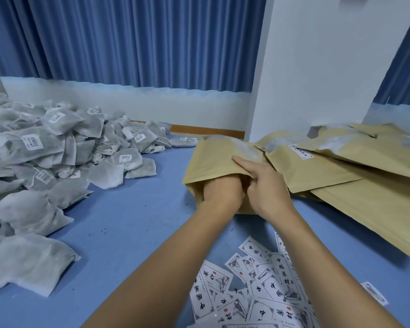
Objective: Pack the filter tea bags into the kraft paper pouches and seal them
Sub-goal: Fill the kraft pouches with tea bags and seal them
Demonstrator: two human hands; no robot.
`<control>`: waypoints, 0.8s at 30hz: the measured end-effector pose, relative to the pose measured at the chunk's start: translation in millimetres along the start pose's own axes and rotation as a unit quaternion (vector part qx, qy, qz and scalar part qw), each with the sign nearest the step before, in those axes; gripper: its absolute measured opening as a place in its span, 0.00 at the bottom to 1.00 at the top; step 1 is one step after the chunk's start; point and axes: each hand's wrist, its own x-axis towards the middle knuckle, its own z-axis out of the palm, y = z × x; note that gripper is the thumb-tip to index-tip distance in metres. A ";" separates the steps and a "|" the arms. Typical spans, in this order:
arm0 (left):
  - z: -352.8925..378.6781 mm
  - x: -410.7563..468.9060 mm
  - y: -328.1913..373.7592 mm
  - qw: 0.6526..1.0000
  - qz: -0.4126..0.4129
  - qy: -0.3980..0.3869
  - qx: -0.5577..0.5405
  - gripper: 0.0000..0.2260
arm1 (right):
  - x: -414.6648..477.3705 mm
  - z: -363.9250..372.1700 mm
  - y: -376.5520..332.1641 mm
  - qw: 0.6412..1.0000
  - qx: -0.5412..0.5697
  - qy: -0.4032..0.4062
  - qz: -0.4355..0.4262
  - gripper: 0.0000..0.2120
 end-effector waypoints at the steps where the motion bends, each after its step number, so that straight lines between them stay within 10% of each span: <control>1: -0.4 -8.5 1.0 1.000 0.027 -0.009 -0.006 0.14 | -1.6 0.1 0.1 1.000 0.016 0.011 0.006 0.38; 7: 8.8 -85.4 -17.7 0.940 0.236 0.221 -0.109 0.08 | 4.8 -13.4 9.2 0.990 0.081 0.072 0.091 0.36; 10: 7.3 -105.8 -13.4 0.926 -0.011 0.207 -0.315 0.07 | 7.2 -20.7 5.5 0.990 0.082 0.060 0.093 0.35; 14: -2.5 -79.6 -18.8 0.789 -0.330 0.068 -0.514 0.24 | 4.9 -30.9 -5.0 0.994 0.062 0.066 0.061 0.30; 17: -5.5 -71.1 -21.6 0.737 -0.348 -0.062 -0.575 0.20 | 2.5 -34.3 -7.6 0.997 0.046 0.051 0.037 0.29; 24: -32.0 -36.1 -5.4 0.734 -0.377 -0.011 -0.565 0.08 | -15.5 -26.3 -2.5 0.996 -0.038 -0.046 -0.061 0.31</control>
